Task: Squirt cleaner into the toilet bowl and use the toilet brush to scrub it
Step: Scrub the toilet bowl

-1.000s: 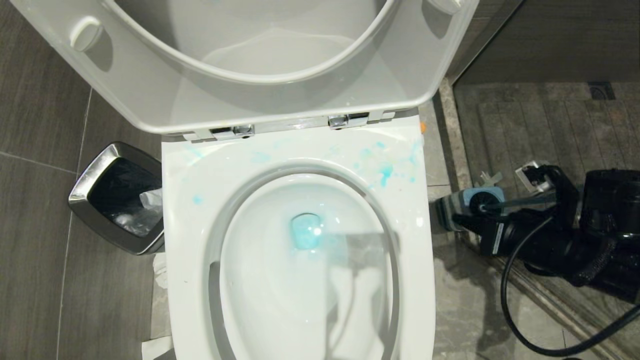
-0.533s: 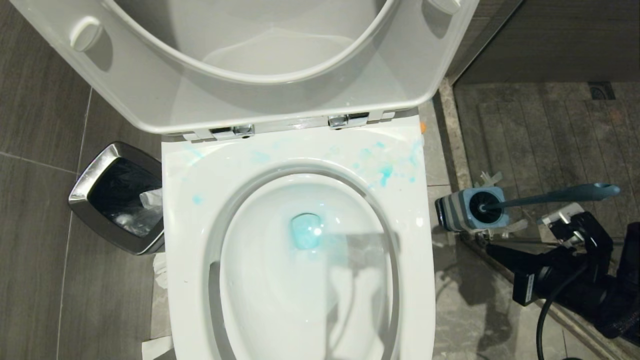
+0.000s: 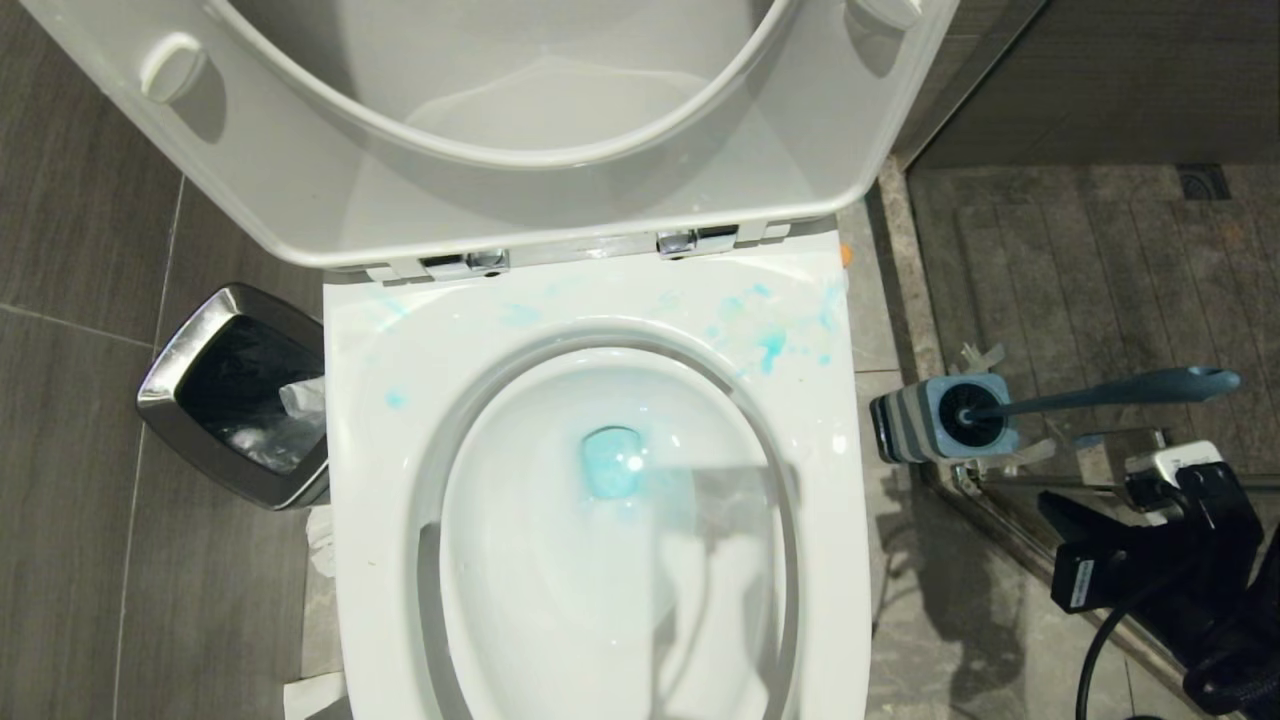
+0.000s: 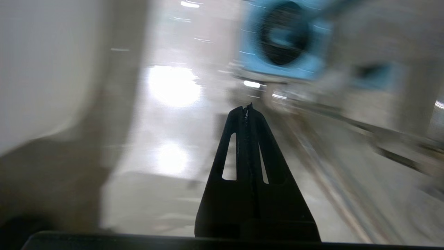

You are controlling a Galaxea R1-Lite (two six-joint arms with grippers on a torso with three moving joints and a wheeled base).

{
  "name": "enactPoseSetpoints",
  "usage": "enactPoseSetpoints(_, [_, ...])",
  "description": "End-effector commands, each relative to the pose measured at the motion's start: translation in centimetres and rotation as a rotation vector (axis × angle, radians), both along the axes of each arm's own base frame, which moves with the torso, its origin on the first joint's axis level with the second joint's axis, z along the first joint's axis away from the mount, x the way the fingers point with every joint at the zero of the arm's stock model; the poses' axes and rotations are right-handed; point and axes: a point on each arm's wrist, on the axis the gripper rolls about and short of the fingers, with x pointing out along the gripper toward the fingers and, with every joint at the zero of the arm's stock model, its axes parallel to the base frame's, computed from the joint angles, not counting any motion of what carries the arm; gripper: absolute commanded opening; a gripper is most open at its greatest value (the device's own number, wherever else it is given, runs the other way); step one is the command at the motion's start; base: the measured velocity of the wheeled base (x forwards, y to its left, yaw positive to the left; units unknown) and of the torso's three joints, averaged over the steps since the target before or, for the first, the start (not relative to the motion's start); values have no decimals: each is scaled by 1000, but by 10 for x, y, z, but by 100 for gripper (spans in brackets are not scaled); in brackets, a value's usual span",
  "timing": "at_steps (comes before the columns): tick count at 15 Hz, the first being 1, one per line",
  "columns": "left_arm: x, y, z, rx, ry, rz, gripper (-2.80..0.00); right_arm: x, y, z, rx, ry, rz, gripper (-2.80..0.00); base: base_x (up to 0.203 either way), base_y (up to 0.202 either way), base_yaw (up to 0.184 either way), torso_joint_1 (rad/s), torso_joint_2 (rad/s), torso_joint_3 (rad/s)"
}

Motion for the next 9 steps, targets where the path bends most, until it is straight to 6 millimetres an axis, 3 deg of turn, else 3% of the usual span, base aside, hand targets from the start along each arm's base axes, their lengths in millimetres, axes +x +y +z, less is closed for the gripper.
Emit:
enactPoseSetpoints(1, [0, 0, 0, 0, 0, 0, -280, 0, 0, -20, -31, 71, -58, -280, 0, 0, 0, 0, 0, 0])
enactPoseSetpoints(6, [0, 0, 0, 0, 0, 0, -280, 6, 0, -33, -29, 88, -168, -280, 0, 0, 0, 0, 0, 0])
enactPoseSetpoints(7, [0, 0, 0, 0, 0, 0, -280, 7, 0, -36, -23, 101, -173, 0, 0, 0, 0, 0, 0, 0])
enactPoseSetpoints(9, [0, 0, 0, 0, 0, 0, -280, 9, 1, -41, -23, 125, -177, 0, 0, 0, 0, 0, 0, 0])
